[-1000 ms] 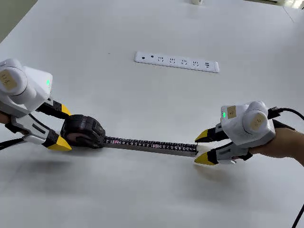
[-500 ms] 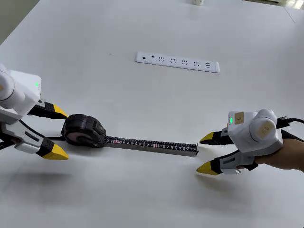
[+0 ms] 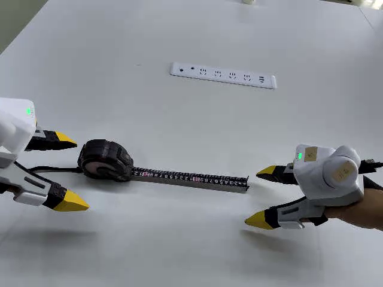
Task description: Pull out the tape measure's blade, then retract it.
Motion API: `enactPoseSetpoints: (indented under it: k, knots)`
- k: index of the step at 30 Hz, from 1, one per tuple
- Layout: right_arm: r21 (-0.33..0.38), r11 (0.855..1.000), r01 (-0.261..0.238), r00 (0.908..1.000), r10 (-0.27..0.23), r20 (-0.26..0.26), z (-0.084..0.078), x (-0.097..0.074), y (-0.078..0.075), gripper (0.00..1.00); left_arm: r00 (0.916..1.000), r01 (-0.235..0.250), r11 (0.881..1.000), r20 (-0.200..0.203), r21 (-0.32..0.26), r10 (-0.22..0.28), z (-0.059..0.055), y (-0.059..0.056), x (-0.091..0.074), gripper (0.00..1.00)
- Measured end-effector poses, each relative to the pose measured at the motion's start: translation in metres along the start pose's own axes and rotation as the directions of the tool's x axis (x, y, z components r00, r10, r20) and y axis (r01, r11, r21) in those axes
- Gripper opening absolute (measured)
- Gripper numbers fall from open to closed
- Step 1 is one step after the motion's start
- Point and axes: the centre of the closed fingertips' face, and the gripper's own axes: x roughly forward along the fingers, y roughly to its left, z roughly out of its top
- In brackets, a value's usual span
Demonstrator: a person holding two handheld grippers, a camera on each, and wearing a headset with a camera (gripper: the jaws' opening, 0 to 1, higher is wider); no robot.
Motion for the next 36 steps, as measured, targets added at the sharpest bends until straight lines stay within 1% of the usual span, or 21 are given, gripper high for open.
enactPoseSetpoints:
  k: [4, 9, 14, 19, 21, 25, 27, 30, 34, 36]
  knots:
    - [0.018, 1.000, 0.009, 0.9998, -0.009, 0.015, 0.000, -0.001, 0.006, 0.62, 0.9997, -0.014, 1.000, 0.021, -0.027, 0.014, -0.001, -0.007, 0.000, 0.80]
    - [0.038, 0.999, 0.028, 0.9987, -0.030, 0.041, 0.002, -0.002, 0.009, 0.67, 0.9983, -0.033, 0.998, 0.046, -0.062, 0.036, -0.002, -0.013, -0.001, 0.84]
    - [0.065, 0.997, 0.049, 0.9961, -0.053, 0.071, 0.005, -0.003, 0.013, 0.72, 0.9946, -0.063, 0.994, 0.076, -0.085, 0.070, -0.001, -0.019, -0.002, 0.88]
    - [0.087, 0.994, 0.064, 0.9935, -0.072, 0.089, 0.007, -0.005, 0.016, 0.76, 0.9900, -0.082, 0.991, 0.106, -0.109, 0.093, 0.001, -0.022, -0.004, 0.90]
    - [0.107, 0.991, 0.078, 0.9905, -0.090, 0.104, 0.009, -0.005, 0.016, 0.78, 0.9876, -0.091, 0.988, 0.116, -0.121, 0.106, 0.002, -0.023, -0.005, 0.90]
    - [0.132, 0.986, 0.098, 0.9854, -0.114, 0.126, 0.012, -0.007, 0.021, 0.81, 0.9786, -0.126, 0.982, 0.144, -0.144, 0.147, 0.004, -0.023, -0.006, 0.91]
    - [0.138, 0.984, 0.109, 0.9827, -0.128, 0.134, 0.012, -0.007, 0.021, 0.82, 0.9747, -0.132, 0.979, 0.159, -0.155, 0.157, 0.005, -0.024, -0.006, 0.91]
    - [0.170, 0.977, 0.128, 0.9761, -0.154, 0.153, 0.013, -0.008, 0.021, 0.85, 0.9673, -0.150, 0.973, 0.178, -0.175, 0.181, 0.005, -0.026, -0.007, 0.91]
    - [0.183, 0.974, 0.135, 0.9713, -0.167, 0.170, 0.015, -0.007, 0.025, 0.88, 0.9596, -0.169, 0.966, 0.192, -0.195, 0.206, 0.006, -0.027, -0.009, 0.92]
    - [0.191, 0.972, 0.136, 0.9694, -0.170, 0.177, 0.016, -0.007, 0.026, 0.90, 0.9572, -0.173, 0.965, 0.197, -0.198, 0.212, 0.006, -0.027, -0.009, 0.93]
